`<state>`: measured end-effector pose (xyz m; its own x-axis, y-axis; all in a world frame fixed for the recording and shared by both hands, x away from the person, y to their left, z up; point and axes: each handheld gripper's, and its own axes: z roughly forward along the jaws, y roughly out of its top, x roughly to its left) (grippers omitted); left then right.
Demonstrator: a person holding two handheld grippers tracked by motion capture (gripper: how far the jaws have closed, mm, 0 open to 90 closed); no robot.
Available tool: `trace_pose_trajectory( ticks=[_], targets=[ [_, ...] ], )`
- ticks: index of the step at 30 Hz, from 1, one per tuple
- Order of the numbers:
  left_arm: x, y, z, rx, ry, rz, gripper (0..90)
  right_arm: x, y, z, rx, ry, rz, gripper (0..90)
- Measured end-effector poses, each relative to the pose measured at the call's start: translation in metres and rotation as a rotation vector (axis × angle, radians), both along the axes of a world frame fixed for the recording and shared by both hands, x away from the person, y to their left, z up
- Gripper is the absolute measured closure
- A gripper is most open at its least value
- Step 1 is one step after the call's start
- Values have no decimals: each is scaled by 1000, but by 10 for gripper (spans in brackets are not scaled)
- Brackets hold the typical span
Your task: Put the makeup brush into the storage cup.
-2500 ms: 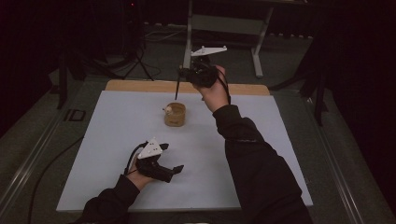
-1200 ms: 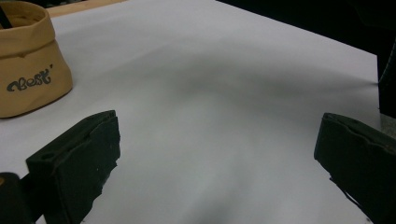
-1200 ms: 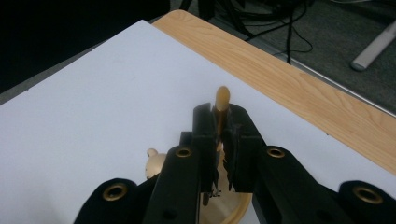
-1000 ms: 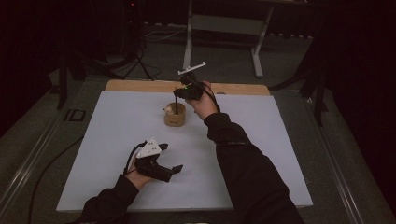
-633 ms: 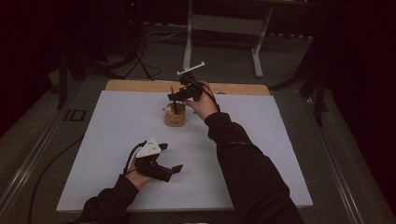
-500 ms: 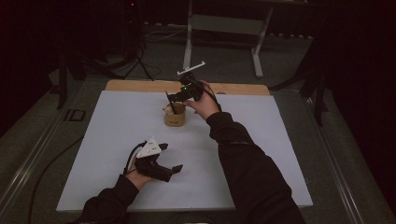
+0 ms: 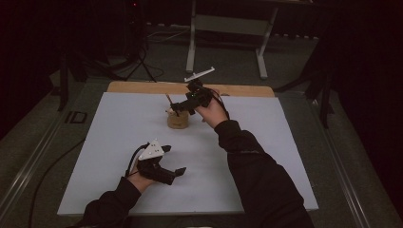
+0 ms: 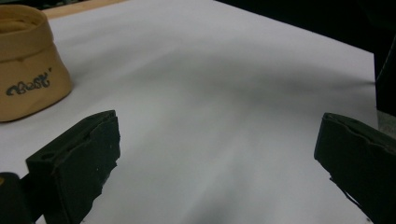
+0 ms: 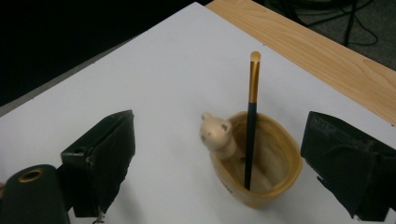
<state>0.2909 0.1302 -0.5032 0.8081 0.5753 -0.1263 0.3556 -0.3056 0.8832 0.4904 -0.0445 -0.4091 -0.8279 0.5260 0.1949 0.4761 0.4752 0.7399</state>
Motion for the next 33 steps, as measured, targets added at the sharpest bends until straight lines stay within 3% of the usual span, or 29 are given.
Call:
trace_pose_trajectory(
  ticks=[6, 10, 14, 25, 33],
  targets=[
    [1, 0, 1, 5, 6, -13, 11, -17, -21, -7, 57, -10, 22, 131],
    [2, 1, 2, 4, 5, -32, 11, -28, -33, -12, 38, -39, 46, 139],
    [2, 2, 3, 1, -5, -47, 11, -38, -45, -18, 40, -30, 61, 139],
    [0, 4, 6, -20, 26, -102, 12, -70, -69, -27, 55, -46, 108, 139],
    [-2, 7, 7, -20, 29, -115, 12, -88, -84, -41, 73, -38, 127, 136]
  ],
)
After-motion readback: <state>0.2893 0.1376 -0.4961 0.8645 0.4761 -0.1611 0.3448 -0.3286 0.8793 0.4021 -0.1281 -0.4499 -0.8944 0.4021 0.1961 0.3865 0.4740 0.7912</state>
